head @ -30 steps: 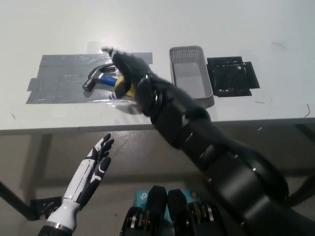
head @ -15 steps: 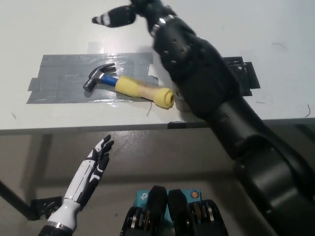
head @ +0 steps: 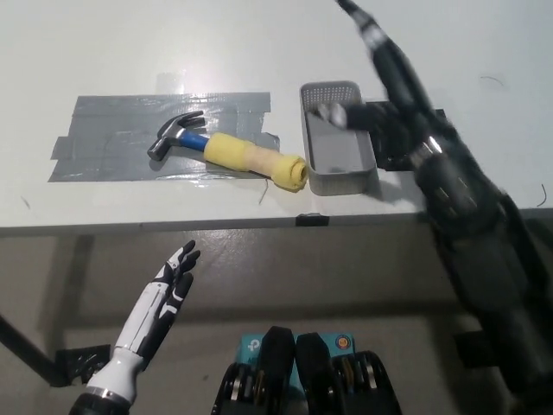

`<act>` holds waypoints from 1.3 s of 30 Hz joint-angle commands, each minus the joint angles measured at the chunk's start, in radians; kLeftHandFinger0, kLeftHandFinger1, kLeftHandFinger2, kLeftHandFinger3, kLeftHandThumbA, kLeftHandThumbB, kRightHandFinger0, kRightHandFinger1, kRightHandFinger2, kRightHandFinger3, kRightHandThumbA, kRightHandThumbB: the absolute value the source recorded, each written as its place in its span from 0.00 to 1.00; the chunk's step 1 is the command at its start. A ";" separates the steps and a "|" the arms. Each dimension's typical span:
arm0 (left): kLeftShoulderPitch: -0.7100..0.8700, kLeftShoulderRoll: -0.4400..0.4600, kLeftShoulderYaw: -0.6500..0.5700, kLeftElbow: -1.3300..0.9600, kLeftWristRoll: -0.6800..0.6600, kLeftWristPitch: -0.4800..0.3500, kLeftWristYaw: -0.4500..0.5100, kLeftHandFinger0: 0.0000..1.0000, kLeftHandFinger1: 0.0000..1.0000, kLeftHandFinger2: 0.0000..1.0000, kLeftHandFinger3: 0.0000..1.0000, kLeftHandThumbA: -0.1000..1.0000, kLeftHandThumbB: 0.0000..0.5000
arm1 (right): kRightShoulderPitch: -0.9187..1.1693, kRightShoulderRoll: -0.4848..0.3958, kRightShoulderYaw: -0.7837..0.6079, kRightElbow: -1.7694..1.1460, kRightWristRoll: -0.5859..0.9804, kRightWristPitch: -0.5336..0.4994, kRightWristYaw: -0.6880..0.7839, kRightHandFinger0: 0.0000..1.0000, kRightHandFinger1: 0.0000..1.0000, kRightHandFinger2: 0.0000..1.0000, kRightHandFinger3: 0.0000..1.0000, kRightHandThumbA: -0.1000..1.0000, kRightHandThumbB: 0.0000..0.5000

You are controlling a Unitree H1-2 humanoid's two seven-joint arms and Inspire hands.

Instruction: The robot picks the hammer placed on top of the gray container with right hand and places it on the grey area of the desk

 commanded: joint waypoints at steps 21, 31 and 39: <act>0.022 -0.030 0.095 0.010 -0.035 -0.112 0.058 1.00 1.00 1.00 1.00 1.00 0.24 | 0.646 0.020 -0.128 -0.312 0.257 -0.241 -0.014 1.00 1.00 1.00 1.00 1.00 0.24; 0.060 -0.037 0.108 -0.004 -0.027 -0.099 0.059 1.00 1.00 1.00 1.00 1.00 0.26 | 0.646 0.026 -0.119 -0.232 0.294 -0.226 0.037 1.00 1.00 1.00 1.00 0.98 0.27; 0.066 -0.031 0.108 -0.016 -0.028 -0.093 0.048 1.00 1.00 1.00 1.00 1.00 0.28 | 0.666 0.026 -0.113 -0.225 0.295 -0.227 0.046 1.00 1.00 1.00 1.00 0.97 0.36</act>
